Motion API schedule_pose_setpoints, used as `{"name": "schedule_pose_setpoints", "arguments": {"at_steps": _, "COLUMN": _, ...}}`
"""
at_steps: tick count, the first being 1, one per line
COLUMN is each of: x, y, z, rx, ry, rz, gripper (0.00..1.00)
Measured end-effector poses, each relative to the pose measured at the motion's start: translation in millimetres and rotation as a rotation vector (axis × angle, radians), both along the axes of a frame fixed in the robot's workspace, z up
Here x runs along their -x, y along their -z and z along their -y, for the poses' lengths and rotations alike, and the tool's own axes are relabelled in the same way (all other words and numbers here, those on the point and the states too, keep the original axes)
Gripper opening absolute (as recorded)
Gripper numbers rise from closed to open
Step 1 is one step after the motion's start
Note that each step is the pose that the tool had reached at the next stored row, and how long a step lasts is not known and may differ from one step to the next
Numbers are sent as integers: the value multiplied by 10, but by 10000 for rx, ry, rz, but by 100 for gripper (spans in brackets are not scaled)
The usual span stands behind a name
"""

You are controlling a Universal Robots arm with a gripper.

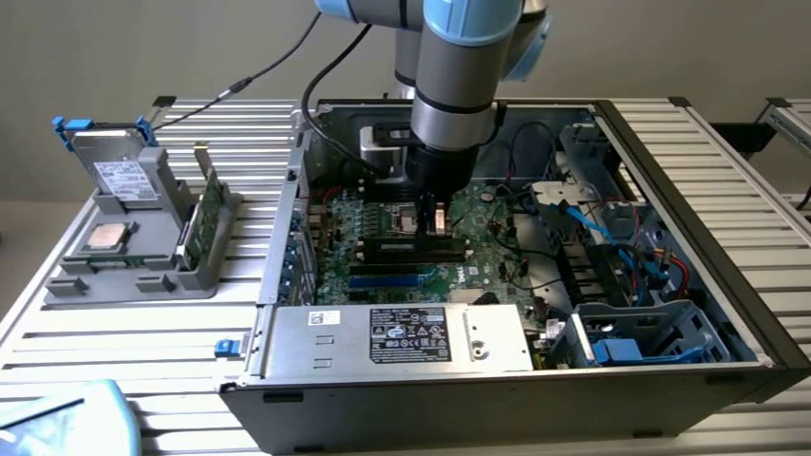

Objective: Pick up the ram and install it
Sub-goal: 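Insert the ram into the slot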

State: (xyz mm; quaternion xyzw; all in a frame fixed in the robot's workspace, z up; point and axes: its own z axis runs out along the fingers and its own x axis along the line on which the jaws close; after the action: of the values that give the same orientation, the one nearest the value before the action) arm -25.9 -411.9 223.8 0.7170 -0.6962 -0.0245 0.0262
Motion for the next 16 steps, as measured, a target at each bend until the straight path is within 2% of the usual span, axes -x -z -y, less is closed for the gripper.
{"name": "schedule_pose_setpoints", "arguments": {"at_steps": 11, "x": -8, "y": 14, "z": 0, "rx": 35, "ry": -1, "rz": -2, "gripper": 14}}
{"name": "schedule_pose_setpoints", "arguments": {"at_steps": 16, "x": -7, "y": 22, "z": 1, "rx": 73, "ry": -1, "rz": -3, "gripper": 14}}
